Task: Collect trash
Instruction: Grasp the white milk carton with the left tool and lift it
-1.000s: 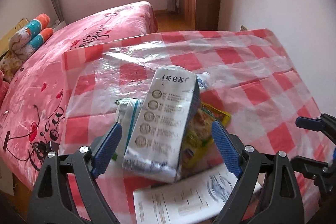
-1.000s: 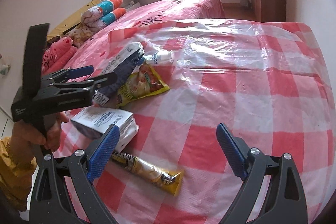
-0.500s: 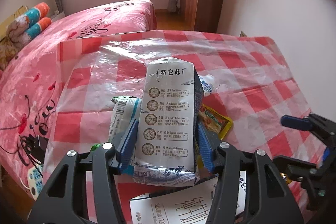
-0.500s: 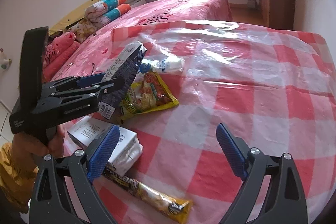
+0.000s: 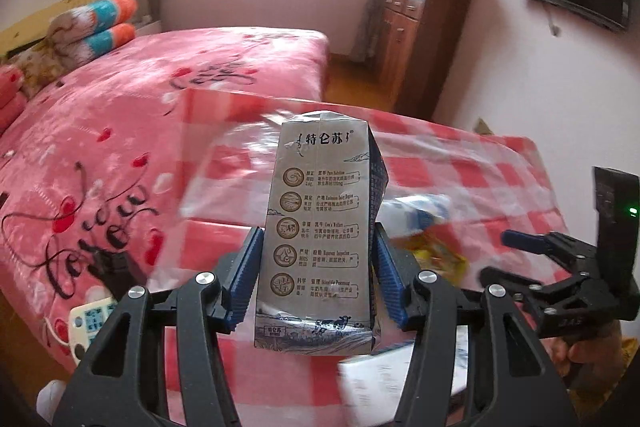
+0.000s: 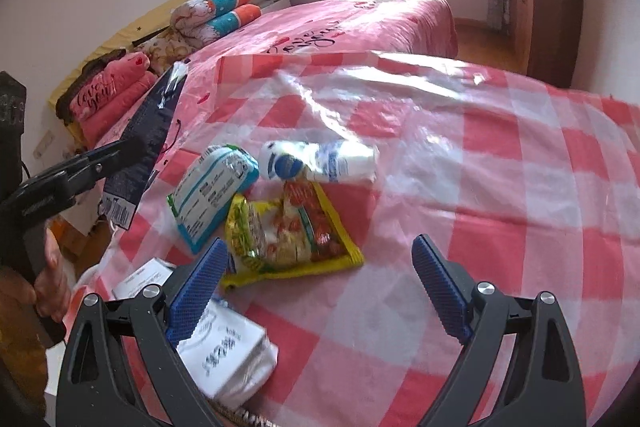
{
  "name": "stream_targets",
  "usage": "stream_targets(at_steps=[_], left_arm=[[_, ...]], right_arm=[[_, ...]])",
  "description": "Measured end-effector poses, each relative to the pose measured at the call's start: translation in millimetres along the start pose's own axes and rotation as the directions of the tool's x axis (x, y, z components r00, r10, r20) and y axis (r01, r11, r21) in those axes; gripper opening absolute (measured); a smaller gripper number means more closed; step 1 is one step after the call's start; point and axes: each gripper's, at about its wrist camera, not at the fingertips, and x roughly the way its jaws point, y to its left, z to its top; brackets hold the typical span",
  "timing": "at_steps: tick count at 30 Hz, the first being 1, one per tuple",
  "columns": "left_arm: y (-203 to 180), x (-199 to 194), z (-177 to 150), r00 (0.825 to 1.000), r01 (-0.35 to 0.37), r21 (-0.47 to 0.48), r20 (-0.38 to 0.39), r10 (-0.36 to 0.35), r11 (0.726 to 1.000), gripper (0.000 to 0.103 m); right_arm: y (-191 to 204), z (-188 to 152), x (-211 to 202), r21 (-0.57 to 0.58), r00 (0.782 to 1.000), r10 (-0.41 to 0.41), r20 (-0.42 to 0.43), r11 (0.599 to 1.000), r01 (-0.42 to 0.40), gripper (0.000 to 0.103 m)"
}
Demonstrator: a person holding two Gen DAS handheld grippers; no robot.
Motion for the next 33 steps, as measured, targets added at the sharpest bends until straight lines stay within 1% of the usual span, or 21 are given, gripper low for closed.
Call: stream_targets(at_steps=[2, 4, 6, 9, 12, 15, 17, 18, 20, 22, 24, 25, 27, 29, 30, 32, 33], left_arm=[[11, 10, 1, 1.000, -0.001, -0.021, -0.017, 0.001, 1.000, 0.055], [17, 23, 0, 0.999, -0.014, -0.020, -0.041, 0.013, 1.000, 0.055], [20, 36, -1, 0.997, -0.011, -0.019, -0.072, 0.010, 1.000, 0.055], [25, 51, -2, 0.996, -0.003, -0.016, -0.094, 0.001, 1.000, 0.055], [31, 58, -1, 0.994, 0.028, -0.038, -0.108, -0.032, 0.999, 0.055], [35, 62, -4, 0.991, 0.051, -0.041, -0.123, -0.055, 0.998, 0.055], [33, 66, -5, 0.988, 0.064, -0.018, -0.141, -0.066, 0.998, 0.059], [31, 67, -6, 0.987, 0.066, -0.009, -0.146, -0.067, 0.998, 0.060], [30, 73, -8, 0.983, 0.074, 0.002, -0.167, -0.073, 0.997, 0.061], [30, 77, -9, 0.982, 0.080, -0.004, -0.169, -0.080, 0.997, 0.062], [32, 80, -9, 0.981, 0.090, -0.018, -0.170, -0.092, 0.996, 0.062], [32, 81, -10, 0.981, 0.093, -0.019, -0.169, -0.095, 0.995, 0.061], [29, 81, -11, 0.981, 0.101, -0.011, -0.165, -0.101, 0.995, 0.058], [26, 80, -13, 0.979, 0.122, -0.002, -0.164, -0.121, 0.993, 0.048], [23, 80, -14, 0.978, 0.125, 0.007, -0.168, -0.122, 0.992, 0.046], [17, 79, -17, 0.979, 0.115, 0.039, -0.173, -0.107, 0.993, 0.041], [15, 79, -19, 0.980, 0.111, 0.051, -0.172, -0.101, 0.993, 0.041]], right_arm=[[3, 6, 5, -0.017, 1.000, 0.004, 0.001, 1.000, -0.004, 0.092], [6, 13, 10, -0.046, 1.000, -0.003, 0.007, 0.999, 0.003, 0.092], [12, 22, 16, -0.088, 1.000, -0.024, 0.019, 0.996, 0.026, 0.092], [22, 35, 24, -0.155, 0.999, -0.031, 0.033, 0.987, 0.035, 0.092], [33, 43, 37, -0.255, 0.998, -0.053, 0.030, 0.965, 0.059, 0.092], [38, 46, 60, -0.345, 0.996, -0.090, -0.010, 0.935, 0.081, 0.092], [38, 45, 69, -0.377, 0.993, -0.113, -0.022, 0.921, 0.097, 0.092], [37, 43, 75, -0.395, 0.992, -0.124, -0.032, 0.913, 0.101, 0.090], [35, 42, 80, -0.405, 0.993, -0.107, -0.043, 0.911, 0.081, 0.089], [35, 41, 81, -0.417, 0.994, -0.105, -0.033, 0.905, 0.081, 0.087], [36, 40, 81, -0.433, 0.994, -0.111, -0.022, 0.897, 0.090, 0.081], [36, 39, 81, -0.438, 0.993, -0.115, -0.021, 0.894, 0.094, 0.080], [35, 41, 80, -0.441, 0.992, -0.122, -0.021, 0.892, 0.101, 0.074], [32, 42, 79, -0.437, 0.993, -0.115, -0.027, 0.895, 0.092, 0.072], [31, 41, 77, -0.440, 0.993, -0.118, -0.025, 0.893, 0.095, 0.070], [31, 40, 75, -0.443, 0.992, -0.126, -0.019, 0.890, 0.105, 0.066], [29, 38, 72, -0.438, 0.992, -0.129, -0.017, 0.893, 0.108, 0.063]])
